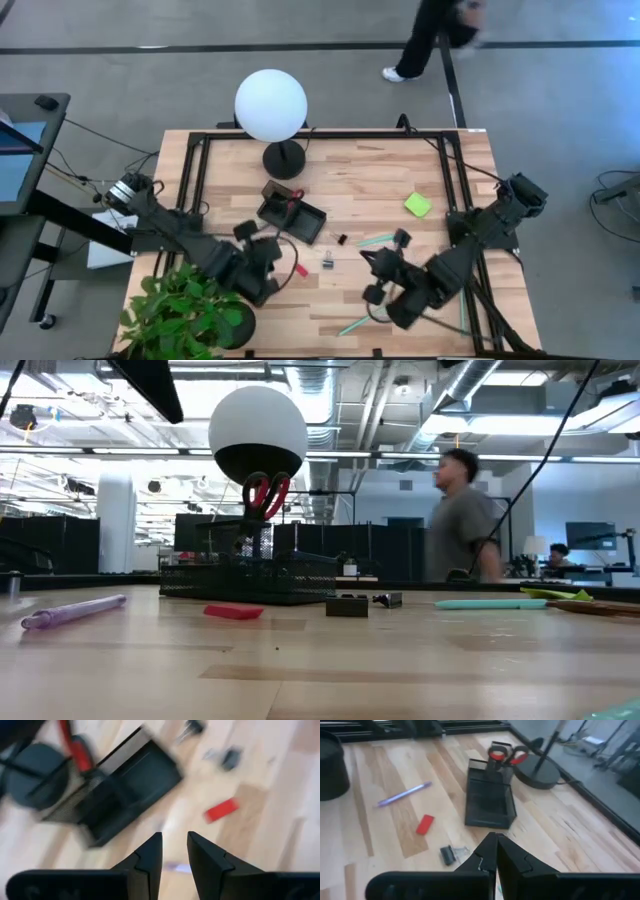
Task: Pick and place office supplies into organizer
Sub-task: Put the brown pen into the black desk organizer
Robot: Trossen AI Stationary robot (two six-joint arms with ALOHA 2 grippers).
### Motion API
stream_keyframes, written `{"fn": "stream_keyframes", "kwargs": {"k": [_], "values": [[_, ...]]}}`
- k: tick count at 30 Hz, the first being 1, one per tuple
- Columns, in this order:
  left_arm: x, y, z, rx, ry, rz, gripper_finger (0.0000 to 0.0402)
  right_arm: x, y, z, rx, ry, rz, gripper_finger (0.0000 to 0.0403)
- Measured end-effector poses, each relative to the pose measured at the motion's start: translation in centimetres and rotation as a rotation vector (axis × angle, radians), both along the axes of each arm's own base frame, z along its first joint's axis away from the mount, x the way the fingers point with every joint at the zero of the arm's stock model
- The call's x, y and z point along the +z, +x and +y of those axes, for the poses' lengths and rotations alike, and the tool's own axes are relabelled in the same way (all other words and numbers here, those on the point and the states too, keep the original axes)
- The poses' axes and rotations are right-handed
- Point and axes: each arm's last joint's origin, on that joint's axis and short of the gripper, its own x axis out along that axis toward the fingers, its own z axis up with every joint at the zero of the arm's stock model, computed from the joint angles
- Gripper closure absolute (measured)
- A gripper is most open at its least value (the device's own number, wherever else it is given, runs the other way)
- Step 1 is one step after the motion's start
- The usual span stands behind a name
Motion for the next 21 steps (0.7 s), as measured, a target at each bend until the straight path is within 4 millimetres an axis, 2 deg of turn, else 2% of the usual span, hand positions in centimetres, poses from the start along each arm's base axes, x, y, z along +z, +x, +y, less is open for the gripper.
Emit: {"fn": "stream_keyframes", "kwargs": {"k": [3,6,11,16,21], "values": [[-1.2,-0.4,-0.4,0.022,0.021,-0.033,0.0316,-1.2,-2.0,0.4,-0.046,0.013,-0.020,0.0403],[-2.3,-1.1,0.1,0.100,0.064,-0.038,0.0316,-2.5,-3.6,0.4,-0.086,0.028,-0.018,0.0403],[-3.9,-2.0,0.6,0.224,0.064,-0.064,0.0316,-4.0,-5.2,0.0,-0.133,0.013,-0.040,0.0403],[-4.9,-2.2,0.2,0.218,0.040,-0.095,0.0316,-4.8,-6.2,-1.3,-0.174,0.040,-0.058,0.0403],[-4.7,-2.2,0.1,0.199,0.052,-0.116,0.0316,-5.5,-8.5,-3.9,-0.217,0.073,-0.076,0.0403]]}}
